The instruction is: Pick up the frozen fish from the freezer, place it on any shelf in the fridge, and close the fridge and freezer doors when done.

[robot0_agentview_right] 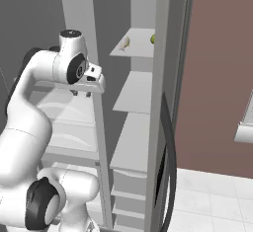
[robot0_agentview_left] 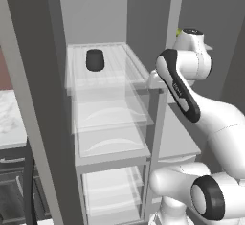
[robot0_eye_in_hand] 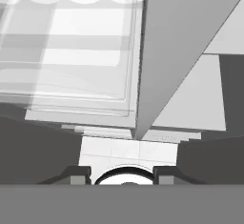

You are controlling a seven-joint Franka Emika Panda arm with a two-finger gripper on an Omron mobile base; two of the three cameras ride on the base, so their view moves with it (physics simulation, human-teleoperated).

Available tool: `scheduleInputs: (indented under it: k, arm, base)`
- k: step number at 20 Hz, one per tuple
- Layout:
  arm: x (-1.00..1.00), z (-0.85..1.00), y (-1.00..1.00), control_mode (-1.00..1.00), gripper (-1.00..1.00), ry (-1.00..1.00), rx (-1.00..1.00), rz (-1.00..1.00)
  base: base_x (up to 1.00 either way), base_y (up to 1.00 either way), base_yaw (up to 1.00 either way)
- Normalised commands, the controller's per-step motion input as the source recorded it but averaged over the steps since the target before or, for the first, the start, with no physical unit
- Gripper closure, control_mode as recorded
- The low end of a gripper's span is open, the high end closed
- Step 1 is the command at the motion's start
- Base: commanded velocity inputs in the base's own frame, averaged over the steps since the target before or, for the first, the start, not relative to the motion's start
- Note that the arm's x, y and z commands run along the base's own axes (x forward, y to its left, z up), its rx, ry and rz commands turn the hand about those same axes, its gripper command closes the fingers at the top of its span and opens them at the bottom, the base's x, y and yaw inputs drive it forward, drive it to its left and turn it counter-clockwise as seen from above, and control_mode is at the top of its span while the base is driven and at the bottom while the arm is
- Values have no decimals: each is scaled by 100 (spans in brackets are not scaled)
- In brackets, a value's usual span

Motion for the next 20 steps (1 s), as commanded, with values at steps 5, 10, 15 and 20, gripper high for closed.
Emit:
scheduleInputs:
  k: [5,10,15,20]
  arm:
    - [-28,-1,1,-100,-100,0,0,0]
    - [-52,-9,17,-100,-100,-12,-12,0]
    - [-34,-26,17,-100,-100,-7,-16,0]
    - [-12,-23,13,-100,-100,0,-9,0]
  base:
    - [0,0,0]
    - [0,0,0]
    - [0,0,0]
    - [0,0,0]
